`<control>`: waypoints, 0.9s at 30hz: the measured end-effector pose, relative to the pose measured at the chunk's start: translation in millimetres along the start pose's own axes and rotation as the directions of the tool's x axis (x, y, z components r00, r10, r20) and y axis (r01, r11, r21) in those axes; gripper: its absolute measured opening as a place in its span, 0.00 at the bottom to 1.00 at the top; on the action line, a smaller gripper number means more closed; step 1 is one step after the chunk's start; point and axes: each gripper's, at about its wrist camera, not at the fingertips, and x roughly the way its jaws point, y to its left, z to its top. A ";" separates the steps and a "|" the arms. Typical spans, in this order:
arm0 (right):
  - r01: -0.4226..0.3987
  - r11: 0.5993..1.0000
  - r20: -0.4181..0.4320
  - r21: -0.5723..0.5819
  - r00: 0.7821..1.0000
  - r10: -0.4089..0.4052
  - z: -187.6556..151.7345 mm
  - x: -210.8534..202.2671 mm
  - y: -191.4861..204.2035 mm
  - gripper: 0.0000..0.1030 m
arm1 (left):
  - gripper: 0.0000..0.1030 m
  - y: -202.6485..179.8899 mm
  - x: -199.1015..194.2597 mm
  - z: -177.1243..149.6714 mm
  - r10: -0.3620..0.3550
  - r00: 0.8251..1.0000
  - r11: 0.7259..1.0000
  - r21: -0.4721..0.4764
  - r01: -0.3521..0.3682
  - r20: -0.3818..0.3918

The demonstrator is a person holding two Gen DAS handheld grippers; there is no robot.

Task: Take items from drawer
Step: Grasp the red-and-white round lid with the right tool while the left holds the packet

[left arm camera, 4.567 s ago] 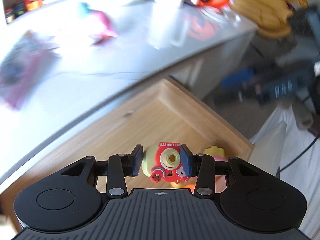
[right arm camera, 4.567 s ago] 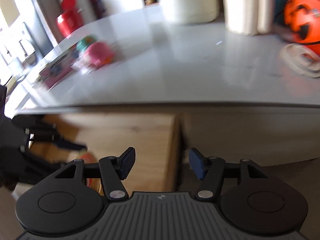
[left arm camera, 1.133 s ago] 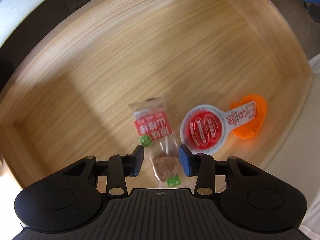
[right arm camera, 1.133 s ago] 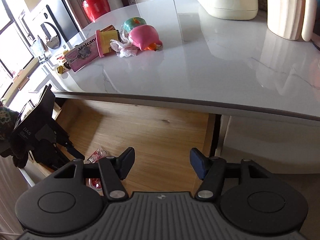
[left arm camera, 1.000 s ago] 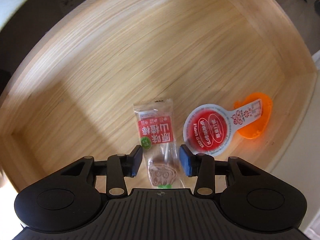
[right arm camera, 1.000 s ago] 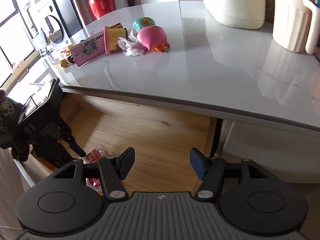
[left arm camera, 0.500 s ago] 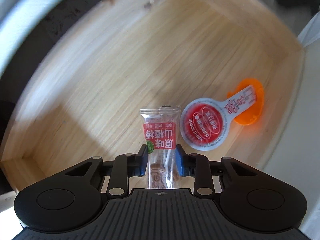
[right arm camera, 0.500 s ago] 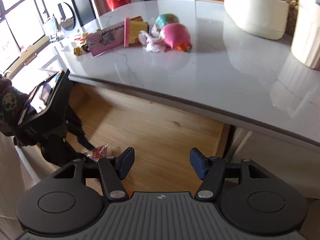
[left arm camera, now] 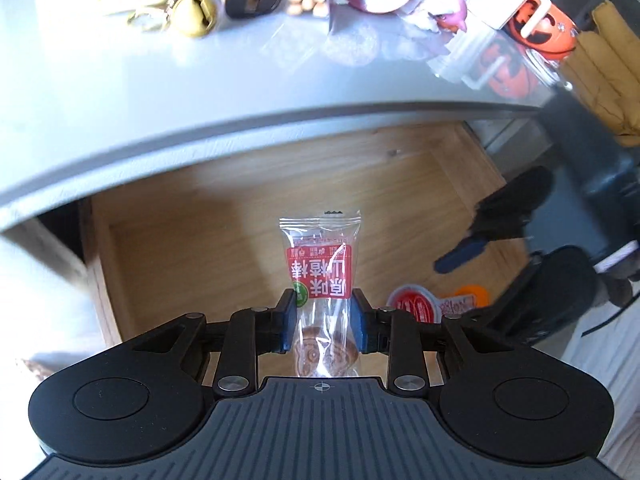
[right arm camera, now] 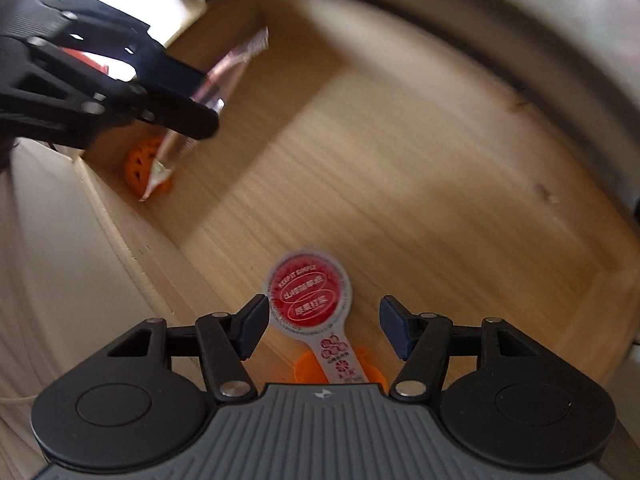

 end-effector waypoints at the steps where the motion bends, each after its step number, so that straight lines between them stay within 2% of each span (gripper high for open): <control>1: 0.009 1.000 -0.036 -0.011 0.999 -0.009 4.0 6.5 1.9 0.60 | 0.30 -1.9 -3.2 -5.4 0.000 1.000 1.000 0.006 0.000 0.009; 3: 0.035 0.998 -0.094 -0.044 0.995 -0.039 9.5 14.9 7.5 0.60 | 0.30 -3.3 -5.7 -9.2 0.006 1.000 1.000 0.019 -0.006 0.017; 8: 0.081 0.991 -0.175 -0.107 0.980 -0.099 15.2 26.4 18.5 0.60 | 0.30 -15.8 3.1 -10.1 0.034 0.999 0.997 0.062 -0.036 0.023; 11: 0.088 0.991 -0.197 -0.098 0.975 -0.106 22.0 31.4 20.1 0.60 | 0.30 -18.8 4.3 -10.6 0.038 0.999 0.997 0.069 -0.040 0.025; 14: 0.063 0.996 -0.217 -0.059 0.973 -0.074 28.4 35.3 17.3 0.60 | 0.30 -23.7 10.9 -6.9 0.039 0.999 0.998 0.056 -0.041 0.024; 19: 0.078 0.991 -0.224 -0.107 0.969 -0.101 26.8 37.5 23.7 0.60 | 0.30 -24.4 12.3 -7.0 0.040 0.999 0.998 0.052 -0.041 0.023; 21: 0.083 0.986 -0.209 -0.146 0.971 -0.113 23.1 34.0 29.5 0.52 | 0.30 -25.7 12.9 -6.9 0.043 0.999 0.997 0.061 -0.044 0.020; 23: 0.110 0.976 -0.180 -0.186 0.973 -0.144 19.3 28.8 35.3 0.36 | 0.30 -22.4 9.4 -10.6 0.042 0.999 0.997 0.065 -0.043 0.019; 27: 0.121 0.974 -0.133 -0.192 0.980 -0.148 13.8 16.0 36.3 0.22 | 0.30 -22.0 11.0 -10.1 0.041 0.999 0.998 0.057 -0.041 0.013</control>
